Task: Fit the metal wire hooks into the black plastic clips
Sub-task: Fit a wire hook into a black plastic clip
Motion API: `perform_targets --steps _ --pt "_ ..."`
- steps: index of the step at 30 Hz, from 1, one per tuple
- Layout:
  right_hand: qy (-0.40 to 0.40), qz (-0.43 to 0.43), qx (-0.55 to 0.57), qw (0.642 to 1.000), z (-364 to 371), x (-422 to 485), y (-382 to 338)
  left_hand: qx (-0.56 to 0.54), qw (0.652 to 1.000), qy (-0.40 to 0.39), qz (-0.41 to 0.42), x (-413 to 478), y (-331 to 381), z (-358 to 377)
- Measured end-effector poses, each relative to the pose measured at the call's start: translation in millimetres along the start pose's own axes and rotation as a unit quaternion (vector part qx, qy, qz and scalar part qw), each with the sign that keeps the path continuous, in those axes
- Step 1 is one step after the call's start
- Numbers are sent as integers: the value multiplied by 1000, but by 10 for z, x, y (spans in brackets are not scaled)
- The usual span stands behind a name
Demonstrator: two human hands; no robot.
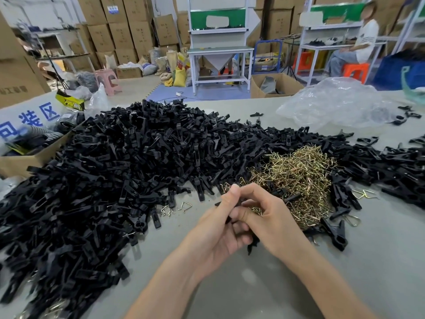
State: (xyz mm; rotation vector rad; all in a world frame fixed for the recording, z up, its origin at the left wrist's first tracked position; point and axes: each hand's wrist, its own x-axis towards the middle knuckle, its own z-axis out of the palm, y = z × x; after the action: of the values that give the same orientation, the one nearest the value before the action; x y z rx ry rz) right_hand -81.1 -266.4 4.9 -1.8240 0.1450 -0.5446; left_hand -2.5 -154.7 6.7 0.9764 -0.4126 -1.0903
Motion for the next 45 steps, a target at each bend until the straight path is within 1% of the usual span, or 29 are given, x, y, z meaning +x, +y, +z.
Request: perform_targets --steps 3,5,7,9,10,13,17,20,25,30,33,39,42,45 --pt "-13 12 10 1000 -7 0 -9 44 999 -7 3 11 5 -15" --pt "-3 25 9 1000 -8 -13 -14 97 995 16 1 20 18 -1" --pt "18 17 -33 999 -17 -26 -19 154 987 44 7 35 2 -10" --pt "35 -3 -68 997 -15 -36 -32 189 981 48 17 26 -20 -3" --pt "41 -7 -70 997 -10 -38 -44 182 982 50 20 19 -26 4" --pt "35 8 -37 999 11 -33 -58 105 993 46 4 12 -10 -32" --pt "5 44 42 998 57 -25 -67 16 999 -32 -32 -16 55 -89" --pt "-24 40 62 997 69 -31 -63 -28 998 -35 -34 -8 33 -100" --pt "-39 14 53 998 22 -32 -42 -13 996 -77 -38 -16 19 -126" --pt "-45 9 44 998 -6 -26 1 12 998 -47 -45 2 -6 -159" --pt "-49 23 64 996 -8 -25 9 15 998 -41 -54 -17 -4 -138" --pt "-48 22 67 996 -9 -26 46 10 998 -40 -49 -10 -13 -110" --pt "-51 18 57 997 2 -21 58 1 999 -25 -37 12 -45 -86" --pt "-50 36 60 996 6 7 48 -27 999 3 -25 36 -83 -34"
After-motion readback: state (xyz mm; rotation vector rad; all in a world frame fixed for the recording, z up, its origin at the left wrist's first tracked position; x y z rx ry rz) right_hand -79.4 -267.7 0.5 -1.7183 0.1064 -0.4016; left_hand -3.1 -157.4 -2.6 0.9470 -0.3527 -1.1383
